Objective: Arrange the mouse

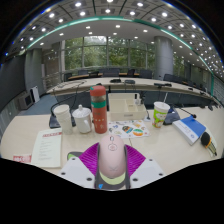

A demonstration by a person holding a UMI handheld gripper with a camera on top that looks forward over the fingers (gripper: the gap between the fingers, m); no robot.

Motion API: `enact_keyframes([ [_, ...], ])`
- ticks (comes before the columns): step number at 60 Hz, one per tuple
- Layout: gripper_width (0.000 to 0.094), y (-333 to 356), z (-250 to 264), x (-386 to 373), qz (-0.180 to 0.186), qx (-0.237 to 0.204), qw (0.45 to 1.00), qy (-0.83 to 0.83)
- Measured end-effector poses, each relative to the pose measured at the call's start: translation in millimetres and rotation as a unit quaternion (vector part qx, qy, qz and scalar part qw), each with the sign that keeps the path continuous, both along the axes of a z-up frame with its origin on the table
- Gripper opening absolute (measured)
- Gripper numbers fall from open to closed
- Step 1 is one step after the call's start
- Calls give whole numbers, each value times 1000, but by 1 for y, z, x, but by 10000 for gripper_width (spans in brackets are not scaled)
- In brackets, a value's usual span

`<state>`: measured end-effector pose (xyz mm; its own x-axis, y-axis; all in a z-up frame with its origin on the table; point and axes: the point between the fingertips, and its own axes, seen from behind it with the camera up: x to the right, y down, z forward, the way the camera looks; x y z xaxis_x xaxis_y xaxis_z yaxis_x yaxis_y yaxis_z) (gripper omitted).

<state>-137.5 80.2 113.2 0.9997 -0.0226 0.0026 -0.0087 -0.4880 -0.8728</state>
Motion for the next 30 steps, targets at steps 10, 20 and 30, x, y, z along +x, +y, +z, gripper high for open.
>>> enact_keyframes([
  [10, 344, 2, -77, -41, 17, -53, 998, -6],
  [20, 467, -6, -127, -48, 24, -101, 995, -5],
  [30, 863, -18, -102, -42, 21, -90, 995, -28],
])
